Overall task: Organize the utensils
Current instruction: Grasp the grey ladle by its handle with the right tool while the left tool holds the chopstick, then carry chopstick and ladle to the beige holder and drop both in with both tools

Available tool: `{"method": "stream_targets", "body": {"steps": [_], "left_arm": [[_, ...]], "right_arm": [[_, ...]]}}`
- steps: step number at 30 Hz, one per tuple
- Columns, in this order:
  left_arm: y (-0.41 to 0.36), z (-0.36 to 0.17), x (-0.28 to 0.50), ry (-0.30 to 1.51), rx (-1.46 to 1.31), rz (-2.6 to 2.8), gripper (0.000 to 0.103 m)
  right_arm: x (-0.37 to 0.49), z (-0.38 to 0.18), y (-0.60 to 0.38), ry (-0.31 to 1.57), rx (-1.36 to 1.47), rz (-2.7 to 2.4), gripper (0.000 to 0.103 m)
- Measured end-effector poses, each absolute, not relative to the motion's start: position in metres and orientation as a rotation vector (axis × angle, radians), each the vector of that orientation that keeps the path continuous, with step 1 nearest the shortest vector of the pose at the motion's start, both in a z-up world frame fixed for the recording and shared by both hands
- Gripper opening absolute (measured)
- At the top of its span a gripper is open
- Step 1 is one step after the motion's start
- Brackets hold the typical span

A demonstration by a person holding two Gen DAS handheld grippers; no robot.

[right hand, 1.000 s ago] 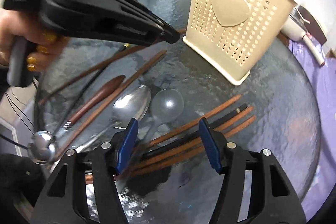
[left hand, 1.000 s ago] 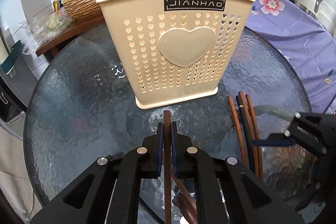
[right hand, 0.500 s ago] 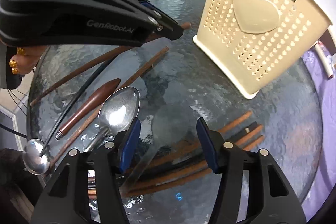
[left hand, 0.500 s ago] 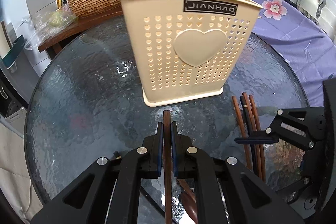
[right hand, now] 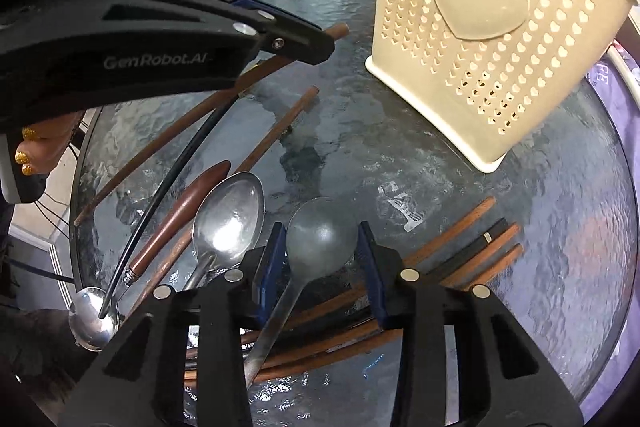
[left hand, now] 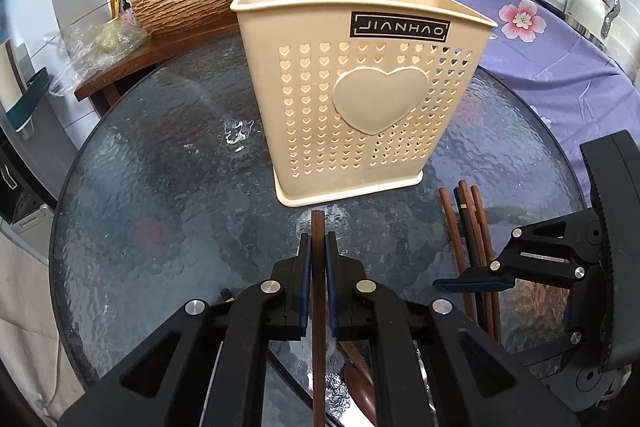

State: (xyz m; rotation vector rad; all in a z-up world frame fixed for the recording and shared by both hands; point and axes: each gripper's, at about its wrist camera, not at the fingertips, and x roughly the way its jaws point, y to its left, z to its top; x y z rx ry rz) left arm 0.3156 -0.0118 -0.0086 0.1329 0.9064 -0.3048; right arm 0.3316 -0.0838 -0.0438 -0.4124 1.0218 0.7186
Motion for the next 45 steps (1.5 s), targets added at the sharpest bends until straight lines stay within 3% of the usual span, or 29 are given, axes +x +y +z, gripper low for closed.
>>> {"method": "stream_targets", "body": {"steps": [7,20,45], "left_arm": [[-0.008,0.004,0.308,0.884,0.126,-0.299,0.007],[0.008,0.066,0.274,0.749,0.099,-0.281,0.007],[0.019,0.132,0.242,0.653,0.081,-0.286,0.007]], "right_arm": [[0.324,-0.034,-0.101,0.985,-0.332,0.713,0.037],[0.292,0.047,-0.151,0.811,-0.204,0.711,0.037],[0.284,0.097,-0.172,0.727,-0.131,0.681,0.037]]}}
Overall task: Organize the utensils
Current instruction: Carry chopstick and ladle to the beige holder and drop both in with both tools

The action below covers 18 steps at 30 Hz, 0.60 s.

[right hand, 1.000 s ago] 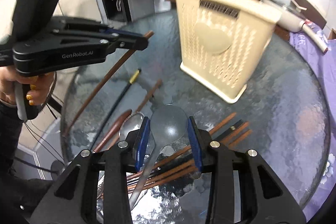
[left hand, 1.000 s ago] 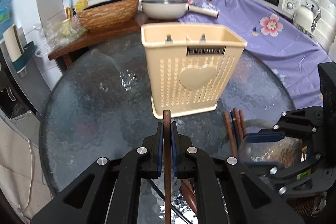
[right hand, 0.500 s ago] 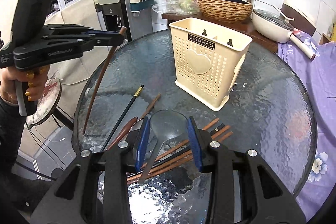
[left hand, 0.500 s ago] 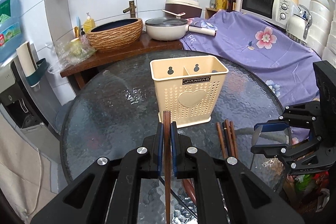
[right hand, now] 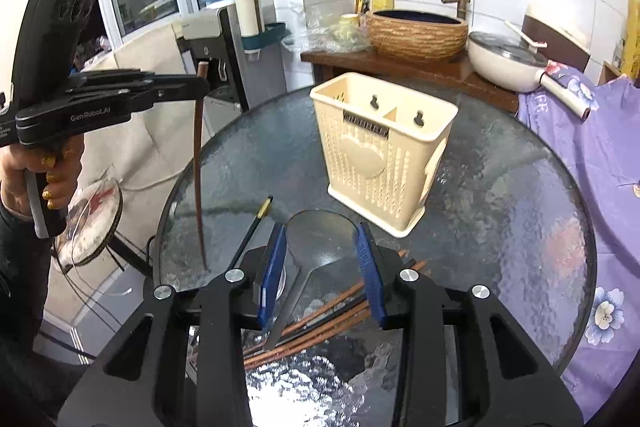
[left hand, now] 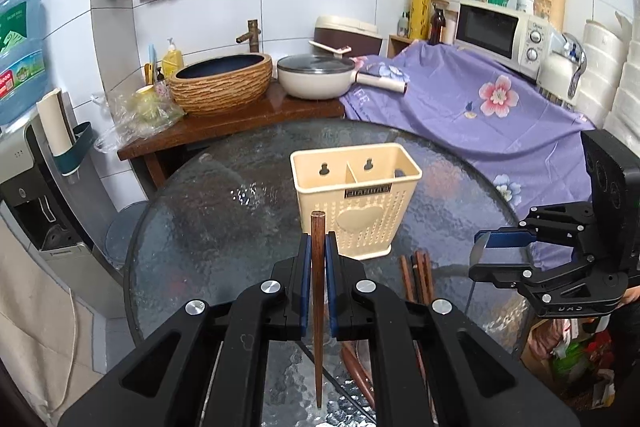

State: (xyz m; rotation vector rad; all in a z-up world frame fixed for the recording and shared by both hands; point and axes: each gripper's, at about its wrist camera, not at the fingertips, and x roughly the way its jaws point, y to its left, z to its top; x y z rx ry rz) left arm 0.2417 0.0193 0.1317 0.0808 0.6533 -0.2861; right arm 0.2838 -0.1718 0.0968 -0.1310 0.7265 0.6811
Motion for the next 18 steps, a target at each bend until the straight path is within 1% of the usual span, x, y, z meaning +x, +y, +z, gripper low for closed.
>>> {"method": "stream_targets", "body": {"steps": [9,13,18], "left_arm": [[0.024,0.177,0.251,0.592,0.036,-0.3,0.007],[0.023,0.205,0.256,0.56,0.004,-0.318,0.007],[0.019,0.254,0.264,0.456,-0.032,-0.308,0.007]], "right_arm": [[0.302,0.137,-0.167,0.635,-0.145,0.608,0.037],[0.318,0.164,-0.165,0.585,-0.142,0.557,0.037],[0.339,0.199,-0.159,0.523,-0.148,0.489,0.037]]}}
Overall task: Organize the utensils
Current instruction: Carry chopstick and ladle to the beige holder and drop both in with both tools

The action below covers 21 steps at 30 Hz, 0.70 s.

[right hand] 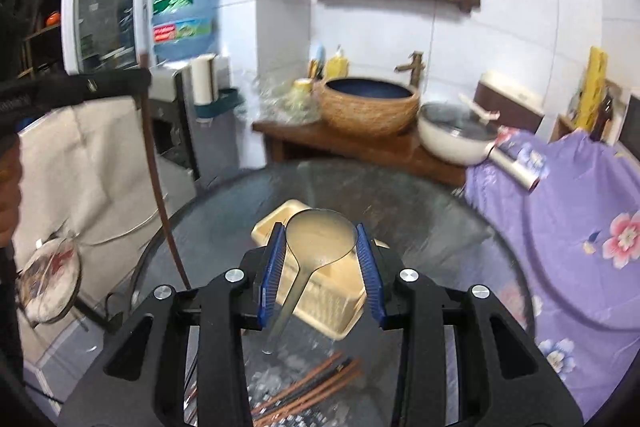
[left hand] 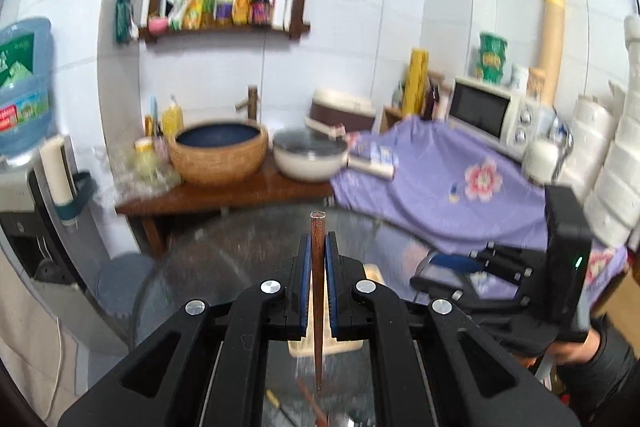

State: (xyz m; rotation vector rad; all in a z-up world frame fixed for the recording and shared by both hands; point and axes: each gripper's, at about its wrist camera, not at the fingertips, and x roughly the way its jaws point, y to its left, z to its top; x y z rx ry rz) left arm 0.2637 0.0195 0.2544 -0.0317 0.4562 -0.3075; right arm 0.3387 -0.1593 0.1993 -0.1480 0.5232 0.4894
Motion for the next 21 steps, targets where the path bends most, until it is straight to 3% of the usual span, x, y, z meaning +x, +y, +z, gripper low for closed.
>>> {"method": "stream_targets", "body": {"steps": [9,14,21], "left_arm": [[0.003,0.286,0.295,0.294,-0.083,-0.244,0.007],[-0.01,0.262,0.307,0.24,-0.068,-0.202,0.007],[-0.01,0.207,0.327,0.301,-0.11,-0.181,0.007]], "right_arm": [[0.381,0.236,-0.154,0.419,-0.141,0.314,0.037],[0.394,0.216,-0.147,0.393,-0.163,0.255,0.037],[0.397,0.172,-0.141,0.414,-0.22,0.234,0.037]]}}
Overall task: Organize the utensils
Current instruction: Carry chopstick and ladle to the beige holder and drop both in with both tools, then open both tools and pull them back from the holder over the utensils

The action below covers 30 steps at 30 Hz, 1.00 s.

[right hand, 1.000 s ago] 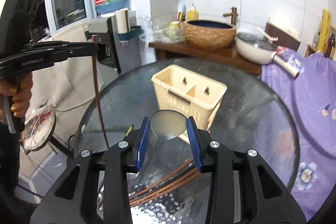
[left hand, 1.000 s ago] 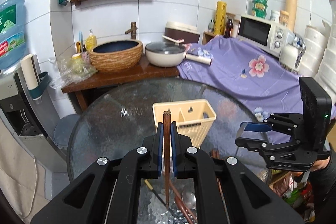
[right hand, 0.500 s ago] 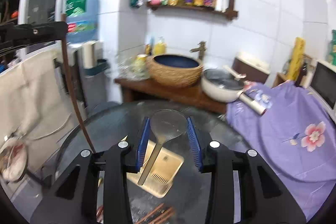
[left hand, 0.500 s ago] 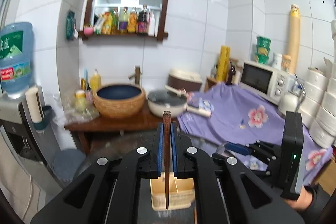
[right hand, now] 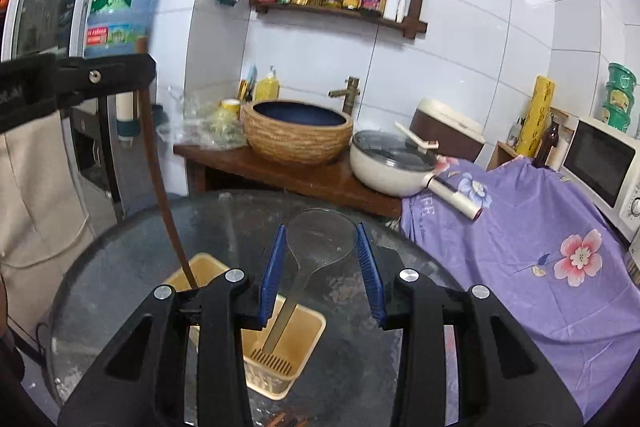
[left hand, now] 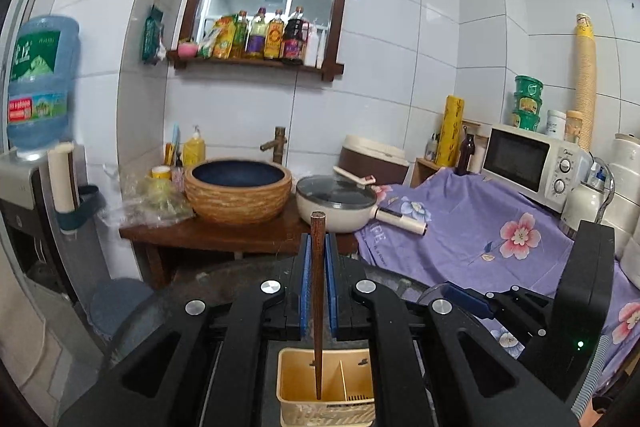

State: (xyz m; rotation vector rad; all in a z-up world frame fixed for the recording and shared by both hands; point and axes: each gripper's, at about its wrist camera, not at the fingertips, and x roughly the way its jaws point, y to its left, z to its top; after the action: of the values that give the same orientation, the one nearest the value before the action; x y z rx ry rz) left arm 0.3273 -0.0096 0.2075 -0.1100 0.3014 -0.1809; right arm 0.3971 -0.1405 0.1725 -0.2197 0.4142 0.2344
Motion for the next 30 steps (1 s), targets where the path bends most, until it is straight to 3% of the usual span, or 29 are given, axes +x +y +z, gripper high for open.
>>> {"method": "stream_targets", "body": {"steps": [14,28,30], "left_arm": [[-0.015,0.137,0.34,0.433,-0.092,-0.196,0.007],[-0.013,0.128,0.34,0.449,-0.098,-0.192,0.007],[-0.014,0.127,0.341,0.46,-0.096,-0.197,0.009]], "right_arm": [[0.397,0.107,-0.134,0.494,-0.239,0.251,0.037],[0.399,0.088,-0.133,0.519,-0.241,0.241,0.037],[0.399,0.087,-0.133,0.523,-0.24,0.253,0.044]]}}
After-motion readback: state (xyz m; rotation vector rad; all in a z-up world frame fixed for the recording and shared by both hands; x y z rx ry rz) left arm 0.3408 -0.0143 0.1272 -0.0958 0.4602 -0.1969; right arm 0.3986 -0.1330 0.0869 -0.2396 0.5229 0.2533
